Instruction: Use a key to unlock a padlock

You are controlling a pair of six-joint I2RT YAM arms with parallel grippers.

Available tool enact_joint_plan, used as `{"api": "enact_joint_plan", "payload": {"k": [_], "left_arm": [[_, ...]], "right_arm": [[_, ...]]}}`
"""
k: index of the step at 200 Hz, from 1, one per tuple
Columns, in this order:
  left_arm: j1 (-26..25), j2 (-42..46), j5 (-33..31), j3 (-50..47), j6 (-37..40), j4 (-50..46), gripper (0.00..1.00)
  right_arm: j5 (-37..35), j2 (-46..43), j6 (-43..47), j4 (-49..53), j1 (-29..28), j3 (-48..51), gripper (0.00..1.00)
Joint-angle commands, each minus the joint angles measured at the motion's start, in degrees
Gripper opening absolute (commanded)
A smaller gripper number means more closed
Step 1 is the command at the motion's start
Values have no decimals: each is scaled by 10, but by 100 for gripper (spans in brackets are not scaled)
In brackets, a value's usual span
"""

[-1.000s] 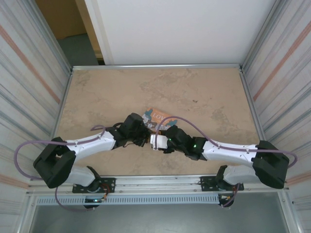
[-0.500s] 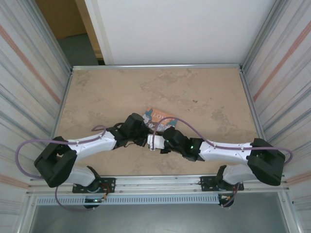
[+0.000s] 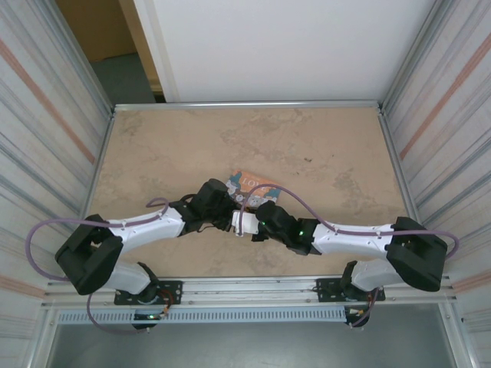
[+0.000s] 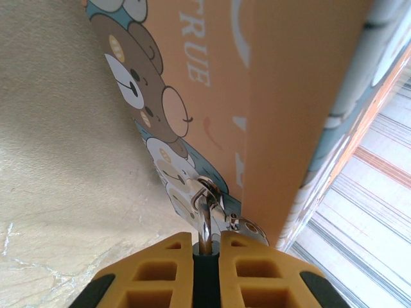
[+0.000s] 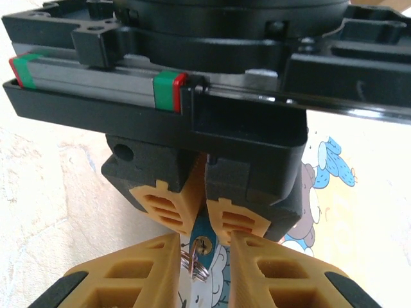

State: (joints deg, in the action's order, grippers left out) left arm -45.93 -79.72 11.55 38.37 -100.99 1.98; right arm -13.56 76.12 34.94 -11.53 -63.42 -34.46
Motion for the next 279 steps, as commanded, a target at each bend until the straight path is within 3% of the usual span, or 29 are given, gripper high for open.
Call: {"api": "enact_joint_plan", "payload": {"k": [1,121,205,242,279], "left_arm": [[-4,0,7,4,-10,20,0],[-4,-1,11,4,-12,24,0],[-4,-3,12,3,-11,28,0],[-5,-3,11,2,-12,30,0],[-5,-4,10,0,-13,34,0]], "right_arm": [[-15,6,-16,-13,-3,13,25],[-15,27,-22,-45,3,17,21],[-29,30,-53,-59,4,19,1],[-43,28,-104,-70,2,17,0],[-66,38,-216,-75,-1,3,0]]}}
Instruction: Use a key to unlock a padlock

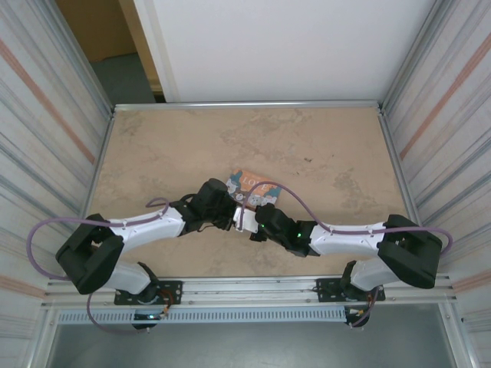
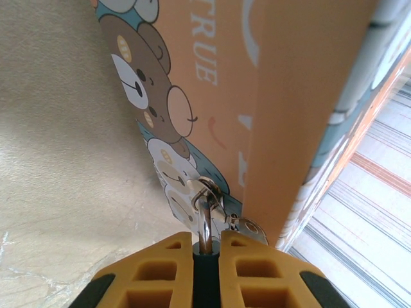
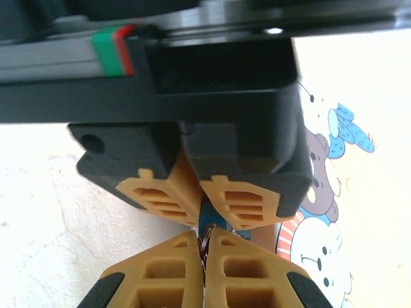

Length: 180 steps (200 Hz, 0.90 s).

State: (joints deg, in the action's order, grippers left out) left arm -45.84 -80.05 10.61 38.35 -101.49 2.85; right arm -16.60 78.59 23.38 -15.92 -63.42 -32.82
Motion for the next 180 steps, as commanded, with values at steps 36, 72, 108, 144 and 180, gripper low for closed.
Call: {"api": "enact_joint_plan", "payload": {"k": [36,72,108,144,180], "left_arm": [[-7,-3,20,-2,-9,28,0],[-8,-4,18,-8,-12,33,0],[-11,-5,14,-11,-10,36,0],[-14,-11,15,-12,-10,38,0],[-19,-18,14,-13,-11,42,0]], "right_arm": [[-64,34,-231,-28,-10,-32,0],[-72,47,-367,-24,-10,-43,0],[-69,53,-504,-25,-9,-44,0],[-64,64,-611,-8,-7,-46,0],[-66,68,-669,5,-2,-44,0]]}}
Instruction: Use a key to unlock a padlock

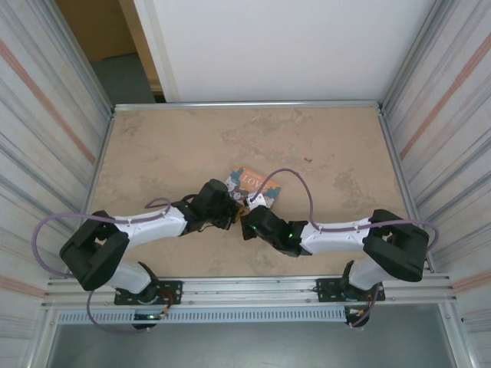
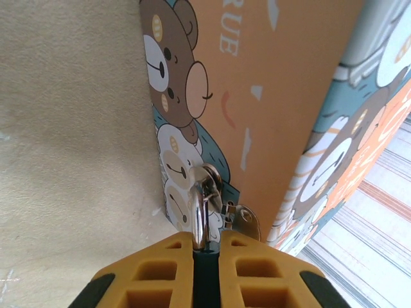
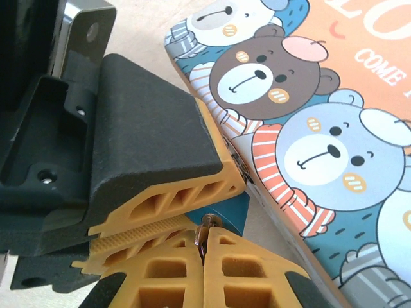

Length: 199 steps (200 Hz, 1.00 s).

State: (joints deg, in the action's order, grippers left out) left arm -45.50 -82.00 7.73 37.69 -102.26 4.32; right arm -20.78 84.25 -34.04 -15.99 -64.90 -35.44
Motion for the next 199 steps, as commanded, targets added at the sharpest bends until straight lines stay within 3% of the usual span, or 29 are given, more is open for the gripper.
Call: {"api": "enact_joint_plan", "payload": {"k": [1,51,83,115,154,199], "left_arm": [[-22,1,42,-6,-3,28,0],[-24,0,29,0,10,11,0],[-23,15,-3,6,40,-25,26],[-15,36,-27,13,82,-75,39],[-6,71,-72,32,148,-149,47],[-1,117,-189,87,267,-265,57]], "right_arm": [[-24,12,-95,5,13,-18,0],[-35,15,-82,25,15,-18,0],[-38,15,-101,25,15,-13,0],[-45,9,-137,26,17,2,0],[-40,-6,-173,24,28,25,0],[0,-39,-220,1,61,75,0]]}}
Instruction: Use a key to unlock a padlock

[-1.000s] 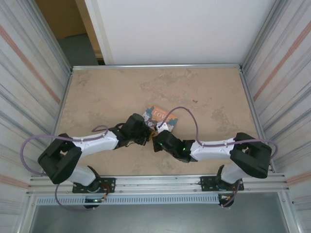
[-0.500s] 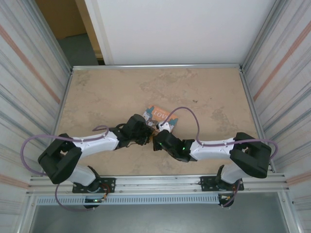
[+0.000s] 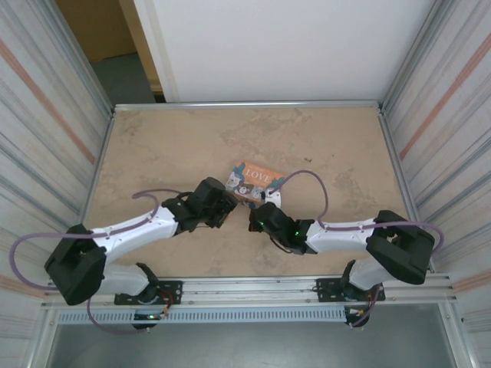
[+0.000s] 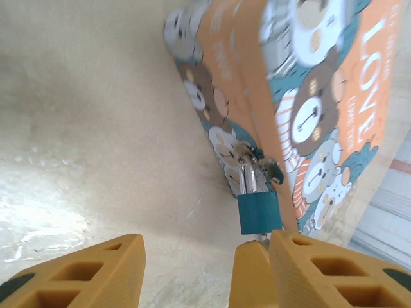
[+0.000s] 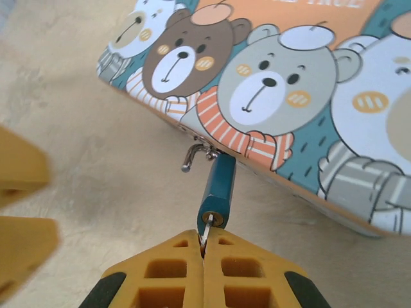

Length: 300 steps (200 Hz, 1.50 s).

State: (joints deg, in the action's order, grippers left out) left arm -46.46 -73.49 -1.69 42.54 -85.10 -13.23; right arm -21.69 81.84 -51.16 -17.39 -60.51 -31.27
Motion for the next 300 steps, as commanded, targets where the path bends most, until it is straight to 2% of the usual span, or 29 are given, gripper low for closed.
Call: {"api": "enact_joint_plan", "payload": {"k": [1,18,39,90,123,195,220,244,271,300], "left_arm": [[8,33,-96,39,97,-91,57],[18,40,-115,51,145,-94,58],[39,43,-103,53,208,-60,62],[125,22,1,25,332,66,73],[166,-23,89,38,398,100,73],[182,-96,144,69,443,129,74],[186,-125,159,93,477,119,75],[197,-155,193,112,507,120,76],[207,-191,234,136,534,113,75],[208,-232,271,168,556,94,75]], "right_arm": [[10,-15,-50,14,18,34,0],[30,-21,-64,-10,33,55,0],[54,-26,-79,-51,51,85,0],[102,-19,-108,-107,88,126,1],[108,-6,-114,-107,93,123,6],[111,17,-136,-119,97,123,27],[102,-1,-129,-98,97,122,32],[96,-40,-103,-55,102,119,41],[142,-81,-66,-49,132,126,52],[206,-100,-34,-59,163,123,58]]}}
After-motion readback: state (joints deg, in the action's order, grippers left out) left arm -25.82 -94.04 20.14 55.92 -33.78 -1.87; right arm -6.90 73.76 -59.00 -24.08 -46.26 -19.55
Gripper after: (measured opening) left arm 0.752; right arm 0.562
